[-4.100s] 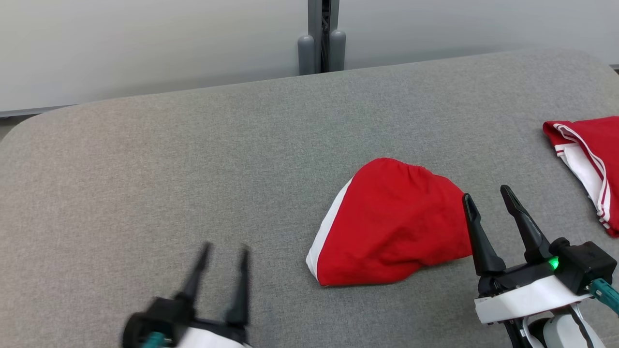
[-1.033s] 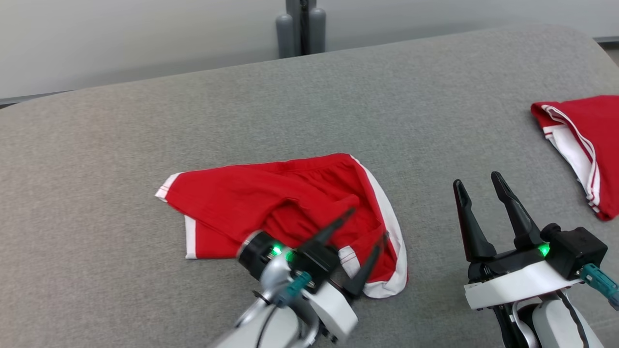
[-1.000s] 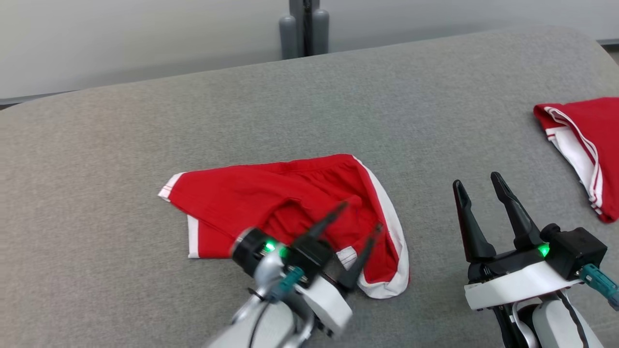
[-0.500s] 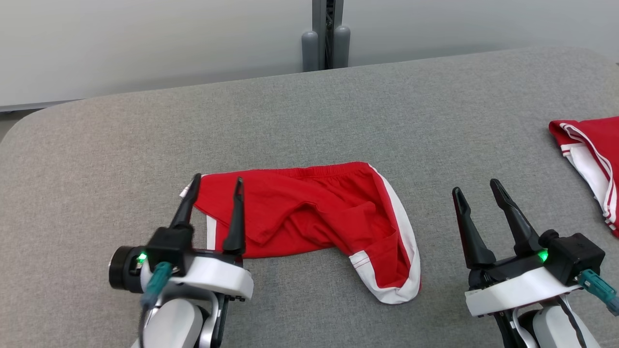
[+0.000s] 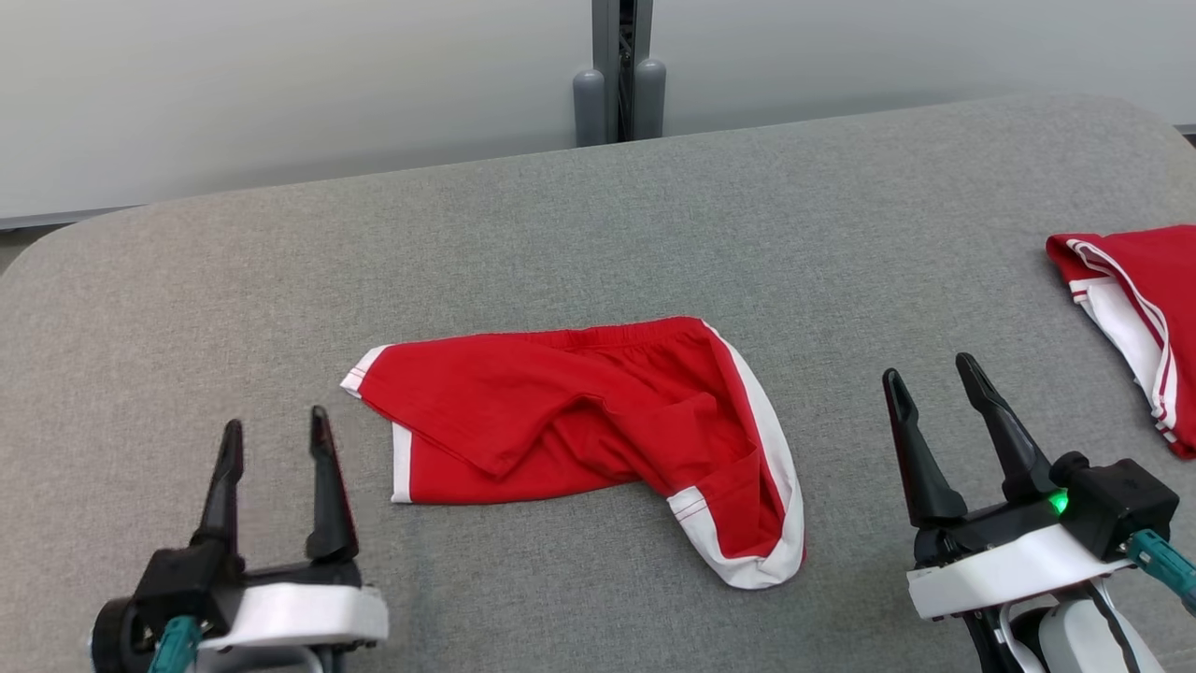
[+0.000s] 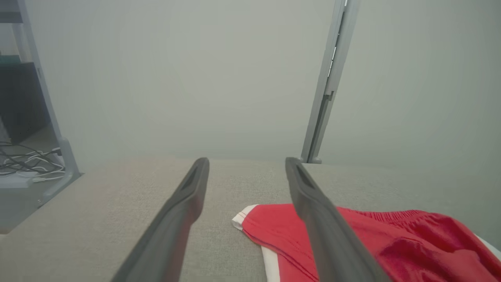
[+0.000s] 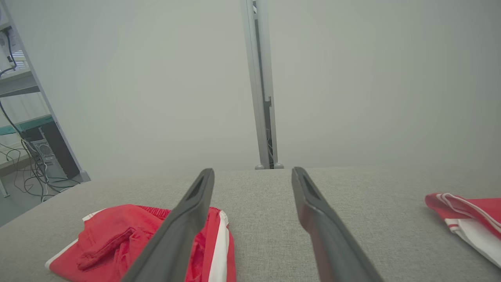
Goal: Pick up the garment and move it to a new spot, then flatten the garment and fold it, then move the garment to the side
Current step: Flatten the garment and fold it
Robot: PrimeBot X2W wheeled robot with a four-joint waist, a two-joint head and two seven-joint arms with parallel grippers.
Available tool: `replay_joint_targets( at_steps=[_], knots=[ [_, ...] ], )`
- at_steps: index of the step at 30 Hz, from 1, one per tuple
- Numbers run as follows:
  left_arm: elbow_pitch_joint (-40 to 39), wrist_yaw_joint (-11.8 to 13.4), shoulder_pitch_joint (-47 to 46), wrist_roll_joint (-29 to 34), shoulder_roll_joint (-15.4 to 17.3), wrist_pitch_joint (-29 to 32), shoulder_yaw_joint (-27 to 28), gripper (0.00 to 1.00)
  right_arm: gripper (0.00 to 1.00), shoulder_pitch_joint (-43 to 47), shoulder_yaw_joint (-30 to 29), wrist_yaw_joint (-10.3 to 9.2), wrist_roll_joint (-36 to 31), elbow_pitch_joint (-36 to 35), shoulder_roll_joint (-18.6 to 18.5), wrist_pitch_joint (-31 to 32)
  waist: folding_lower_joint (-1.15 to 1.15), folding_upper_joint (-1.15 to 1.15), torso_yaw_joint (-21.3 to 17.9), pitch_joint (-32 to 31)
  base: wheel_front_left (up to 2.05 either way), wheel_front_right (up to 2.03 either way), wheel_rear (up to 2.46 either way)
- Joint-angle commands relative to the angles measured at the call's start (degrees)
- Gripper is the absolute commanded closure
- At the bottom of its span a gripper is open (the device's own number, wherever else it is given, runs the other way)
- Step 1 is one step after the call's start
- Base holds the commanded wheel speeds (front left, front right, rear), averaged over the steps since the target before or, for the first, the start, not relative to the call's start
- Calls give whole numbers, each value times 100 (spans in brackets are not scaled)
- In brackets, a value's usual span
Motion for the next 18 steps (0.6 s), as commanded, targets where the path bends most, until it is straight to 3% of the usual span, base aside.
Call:
replay_joint_targets(
  at_steps=[1, 10, 18],
  knots=[
    [-57, -90, 99, 80, -21, -20, 171, 0, 0, 27, -22, 0, -32, -20, -37, -24, 0, 0, 9, -1, 0, 0, 0],
    [-267, -167, 353, -188, -82, -20, 702, 0, 0, 29, -24, 0, -33, -82, -53, -24, 0, 0, 2, 6, 0, 0, 0],
    [-178, -396, 298, -57, -83, -21, 508, 0, 0, 41, -63, 0, -39, -66, -93, -24, 0, 0, -12, -34, 0, 0, 0]
  ],
)
